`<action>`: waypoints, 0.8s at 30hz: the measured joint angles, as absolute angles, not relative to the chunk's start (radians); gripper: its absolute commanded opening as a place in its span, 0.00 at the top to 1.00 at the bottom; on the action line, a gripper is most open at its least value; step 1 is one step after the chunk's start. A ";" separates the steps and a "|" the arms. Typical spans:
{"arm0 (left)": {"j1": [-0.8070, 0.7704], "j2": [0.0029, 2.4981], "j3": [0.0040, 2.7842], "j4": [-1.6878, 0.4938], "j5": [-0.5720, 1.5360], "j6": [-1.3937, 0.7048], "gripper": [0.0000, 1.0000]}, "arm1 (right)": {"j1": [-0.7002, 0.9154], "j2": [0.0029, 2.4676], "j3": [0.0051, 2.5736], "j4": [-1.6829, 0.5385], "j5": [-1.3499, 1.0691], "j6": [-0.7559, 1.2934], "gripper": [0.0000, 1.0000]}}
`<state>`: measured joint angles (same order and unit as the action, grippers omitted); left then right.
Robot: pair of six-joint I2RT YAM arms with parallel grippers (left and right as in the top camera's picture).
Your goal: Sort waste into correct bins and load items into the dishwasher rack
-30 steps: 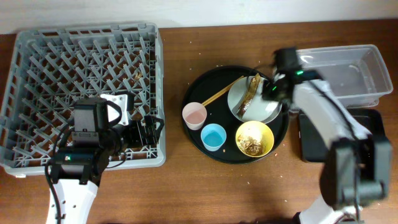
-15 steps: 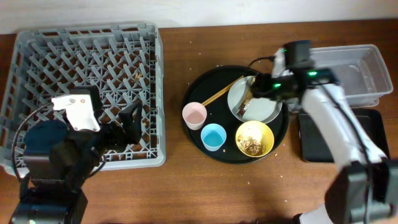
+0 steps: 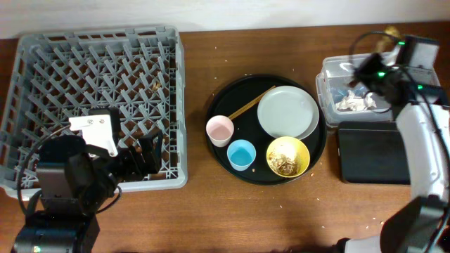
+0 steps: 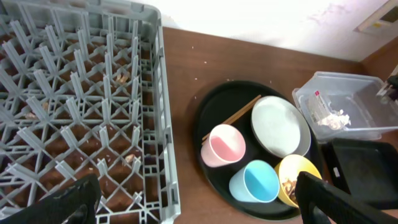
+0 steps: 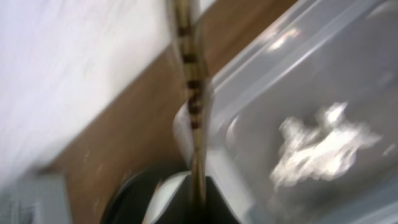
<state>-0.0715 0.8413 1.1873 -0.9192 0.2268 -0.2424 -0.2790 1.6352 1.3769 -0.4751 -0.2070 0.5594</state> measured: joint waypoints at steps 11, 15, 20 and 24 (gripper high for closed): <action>-0.072 0.841 1.188 -0.918 0.226 -0.242 0.01 | 0.015 1.422 1.386 -1.052 -0.489 0.260 0.41; -0.072 0.853 1.188 -0.926 0.227 -0.242 0.01 | 0.411 1.576 1.321 -1.066 -0.266 0.231 0.43; -0.072 0.930 1.188 -0.954 0.227 -0.242 0.03 | 0.515 1.846 1.316 -0.969 -0.150 0.240 0.96; -0.072 1.031 1.184 -0.825 0.391 -0.249 0.07 | 0.505 1.766 1.349 -1.135 -0.159 0.229 0.96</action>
